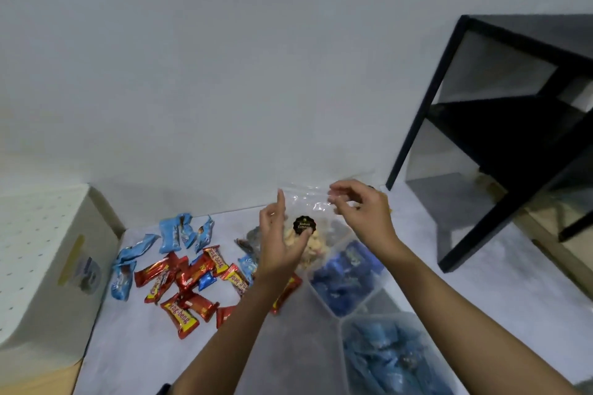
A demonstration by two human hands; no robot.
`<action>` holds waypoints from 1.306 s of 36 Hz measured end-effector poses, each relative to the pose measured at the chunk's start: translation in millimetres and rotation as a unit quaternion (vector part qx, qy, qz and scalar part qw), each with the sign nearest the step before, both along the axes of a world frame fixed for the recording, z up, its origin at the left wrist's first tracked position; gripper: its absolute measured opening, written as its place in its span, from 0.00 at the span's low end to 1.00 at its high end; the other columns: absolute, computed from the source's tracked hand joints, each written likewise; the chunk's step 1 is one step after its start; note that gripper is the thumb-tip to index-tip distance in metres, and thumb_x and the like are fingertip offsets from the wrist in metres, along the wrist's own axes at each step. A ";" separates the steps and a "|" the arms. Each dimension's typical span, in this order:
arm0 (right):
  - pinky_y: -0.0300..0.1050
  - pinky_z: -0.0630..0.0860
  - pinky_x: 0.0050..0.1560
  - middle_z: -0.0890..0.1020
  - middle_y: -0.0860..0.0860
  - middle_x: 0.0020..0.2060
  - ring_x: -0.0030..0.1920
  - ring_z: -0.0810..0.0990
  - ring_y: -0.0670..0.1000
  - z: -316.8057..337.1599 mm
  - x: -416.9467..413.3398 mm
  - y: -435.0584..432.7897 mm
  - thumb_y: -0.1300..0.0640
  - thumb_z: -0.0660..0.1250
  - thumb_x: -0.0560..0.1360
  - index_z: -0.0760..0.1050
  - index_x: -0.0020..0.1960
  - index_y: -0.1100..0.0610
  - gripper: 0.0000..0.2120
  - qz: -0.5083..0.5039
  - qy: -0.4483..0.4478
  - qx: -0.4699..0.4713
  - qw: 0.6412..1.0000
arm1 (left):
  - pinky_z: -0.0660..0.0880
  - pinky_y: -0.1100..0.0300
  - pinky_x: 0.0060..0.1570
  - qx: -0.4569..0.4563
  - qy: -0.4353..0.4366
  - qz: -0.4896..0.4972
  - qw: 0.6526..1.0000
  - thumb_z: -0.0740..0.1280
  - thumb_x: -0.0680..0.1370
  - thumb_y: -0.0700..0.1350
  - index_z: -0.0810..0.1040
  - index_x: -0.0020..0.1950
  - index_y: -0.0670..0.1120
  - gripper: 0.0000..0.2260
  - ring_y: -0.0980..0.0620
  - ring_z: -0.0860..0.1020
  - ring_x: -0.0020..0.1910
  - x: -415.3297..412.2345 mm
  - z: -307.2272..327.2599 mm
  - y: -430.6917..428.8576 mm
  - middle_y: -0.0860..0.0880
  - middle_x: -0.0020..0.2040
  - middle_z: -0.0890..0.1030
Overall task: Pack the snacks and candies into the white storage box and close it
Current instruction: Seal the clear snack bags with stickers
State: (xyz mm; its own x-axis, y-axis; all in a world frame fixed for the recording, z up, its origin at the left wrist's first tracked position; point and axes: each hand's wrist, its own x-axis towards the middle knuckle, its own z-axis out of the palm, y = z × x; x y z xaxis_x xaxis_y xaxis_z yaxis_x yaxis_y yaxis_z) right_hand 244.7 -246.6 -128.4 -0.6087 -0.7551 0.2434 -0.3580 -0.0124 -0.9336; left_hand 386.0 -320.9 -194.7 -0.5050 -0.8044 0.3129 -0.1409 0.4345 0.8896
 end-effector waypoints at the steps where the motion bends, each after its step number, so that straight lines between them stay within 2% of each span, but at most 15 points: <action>1: 0.46 0.82 0.47 0.83 0.48 0.42 0.46 0.83 0.52 1.0 -9.3 -1.1 0.66 0.68 0.73 0.79 0.46 0.51 0.10 -0.018 -0.005 -0.004 1.000 | 0.66 0.64 0.58 -0.004 0.003 -0.009 1.000 0.68 0.74 0.48 0.45 0.67 0.73 0.37 0.63 0.67 0.56 -11.6 1.9 -2.7 0.55 0.60 0.61; 4: 0.44 0.81 0.49 0.83 0.51 0.43 0.47 0.83 0.52 -0.6 -37.0 -4.5 0.66 0.66 0.74 0.79 0.48 0.56 0.08 -0.064 0.005 -0.007 0.998 | 0.66 0.70 0.59 -0.009 0.010 -0.038 0.999 0.65 0.73 0.46 0.46 0.68 0.71 0.36 0.69 0.65 0.56 -42.4 2.9 -10.9 0.56 0.58 0.62; 6: 0.39 0.79 0.49 0.82 0.50 0.44 0.46 0.83 0.51 -5.6 -55.5 -7.7 0.66 0.66 0.74 0.80 0.48 0.57 0.07 -0.081 0.030 -0.003 0.996 | 0.65 0.77 0.56 -0.005 0.003 -0.052 0.999 0.64 0.75 0.42 0.47 0.68 0.70 0.36 0.66 0.67 0.56 -59.4 -1.7 -17.7 0.55 0.57 0.63; 9: 0.31 0.76 0.48 0.81 0.49 0.45 0.45 0.82 0.46 -17.9 -81.3 -17.2 0.67 0.68 0.72 0.81 0.49 0.59 0.08 -0.108 0.065 -0.007 0.992 | 0.66 0.78 0.55 -0.003 -0.025 -0.066 0.998 0.65 0.76 0.38 0.49 0.71 0.64 0.35 0.57 0.70 0.54 -78.6 -8.9 -28.1 0.52 0.57 0.65; 11: 0.28 0.74 0.48 0.81 0.50 0.44 0.43 0.80 0.40 -28.6 -94.8 -26.0 0.67 0.69 0.71 0.81 0.49 0.60 0.08 -0.126 0.076 -0.007 0.989 | 0.67 0.77 0.54 -0.042 -0.044 -0.061 0.996 0.67 0.75 0.38 0.51 0.74 0.53 0.34 0.55 0.72 0.52 -88.7 -17.0 -35.9 0.49 0.56 0.67; 13: 0.27 0.74 0.47 0.81 0.51 0.43 0.43 0.79 0.37 -40.1 -104.5 -34.8 0.68 0.69 0.71 0.81 0.49 0.61 0.08 -0.137 0.082 -0.006 0.987 | 0.70 0.74 0.56 -0.040 -0.051 -0.060 0.996 0.68 0.75 0.39 0.52 0.74 0.49 0.33 0.55 0.73 0.51 -96.9 -26.6 -43.1 0.49 0.56 0.68; 19: 0.36 0.79 0.46 0.83 0.53 0.40 0.41 0.80 0.47 -76.6 -129.0 -61.5 0.67 0.71 0.70 0.81 0.47 0.61 0.06 -0.166 0.103 0.016 0.981 | 0.69 0.77 0.55 -0.012 -0.090 -0.045 0.995 0.67 0.75 0.37 0.50 0.74 0.50 0.35 0.55 0.72 0.51 -118.6 -52.9 -59.6 0.51 0.56 0.66; 22: 0.30 0.77 0.45 0.82 0.51 0.41 0.41 0.80 0.42 -84.1 -138.2 -74.2 0.63 0.71 0.72 0.80 0.47 0.59 0.04 -0.152 0.051 0.039 0.986 | 0.69 0.76 0.56 -0.009 -0.103 -0.033 0.994 0.67 0.76 0.39 0.46 0.74 0.50 0.36 0.56 0.72 0.51 -126.7 -62.8 -66.1 0.51 0.57 0.66; 25: 0.25 0.73 0.44 0.82 0.49 0.42 0.43 0.79 0.39 -91.2 -145.6 -86.9 0.61 0.70 0.72 0.79 0.47 0.57 0.04 -0.149 0.022 0.052 0.987 | 0.70 0.69 0.56 -0.007 -0.112 -0.020 0.993 0.66 0.76 0.40 0.44 0.74 0.52 0.36 0.55 0.71 0.52 -135.4 -68.3 -71.7 0.51 0.57 0.65; 31: 0.23 0.71 0.44 0.82 0.52 0.46 0.42 0.78 0.39 -105.4 -151.8 -102.8 0.62 0.71 0.72 0.79 0.49 0.58 0.07 -0.178 0.023 0.060 0.982 | 0.73 0.61 0.58 0.000 -0.116 -0.011 0.993 0.67 0.75 0.39 0.45 0.74 0.52 0.37 0.49 0.72 0.55 -146.3 -79.2 -82.2 0.51 0.58 0.64; 34: 0.29 0.73 0.47 0.83 0.53 0.48 0.45 0.79 0.44 -107.3 -149.9 -104.9 0.62 0.70 0.73 0.79 0.53 0.58 0.09 -0.183 0.018 0.065 0.981 | 0.72 0.61 0.59 0.011 -0.123 -0.016 0.992 0.66 0.74 0.37 0.45 0.74 0.52 0.38 0.49 0.72 0.56 -146.4 -78.7 -84.5 0.51 0.61 0.64; 36: 0.29 0.73 0.47 0.83 0.53 0.49 0.48 0.80 0.46 -105.0 -147.1 -104.9 0.61 0.69 0.73 0.79 0.55 0.59 0.11 -0.185 0.018 0.065 0.980 | 0.67 0.65 0.62 0.009 -0.130 -0.021 0.991 0.66 0.75 0.37 0.47 0.74 0.53 0.36 0.50 0.69 0.62 -142.2 -76.9 -85.1 0.48 0.65 0.64; 40: 0.20 0.70 0.45 0.81 0.53 0.50 0.50 0.78 0.47 -96.4 -136.7 -100.0 0.62 0.68 0.74 0.78 0.56 0.61 0.11 -0.186 0.050 0.049 0.980 | 0.54 0.76 0.64 -0.027 -0.135 0.006 0.991 0.66 0.76 0.39 0.62 0.72 0.51 0.27 0.56 0.60 0.68 -121.1 -66.0 -86.8 0.46 0.70 0.63; 42: 0.19 0.69 0.45 0.80 0.53 0.50 0.51 0.77 0.46 -94.8 -127.8 -96.7 0.64 0.69 0.73 0.79 0.55 0.61 0.11 -0.185 0.070 0.036 0.980 | 0.56 0.70 0.65 -0.035 -0.136 0.031 0.990 0.66 0.76 0.39 0.68 0.69 0.47 0.22 0.56 0.60 0.68 -104.9 -58.3 -90.1 0.46 0.70 0.64; 47: 0.30 0.74 0.46 0.81 0.54 0.47 0.46 0.78 0.48 -98.6 -99.9 -95.2 0.66 0.69 0.72 0.80 0.52 0.61 0.09 -0.135 0.093 0.025 0.986 | 0.64 0.61 0.65 0.006 -0.157 0.094 0.983 0.66 0.76 0.39 0.73 0.64 0.43 0.16 0.52 0.67 0.64 -55.0 -49.2 -104.7 0.44 0.63 0.70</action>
State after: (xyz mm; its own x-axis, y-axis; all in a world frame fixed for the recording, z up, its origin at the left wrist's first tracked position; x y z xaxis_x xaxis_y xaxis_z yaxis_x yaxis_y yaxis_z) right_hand 144.8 -341.8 -227.1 -0.7375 -0.5855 0.3366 -0.5074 0.1513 -0.8483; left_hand 331.0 -425.5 -243.9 -0.4172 -0.8954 0.1556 -0.4861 0.3646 0.7942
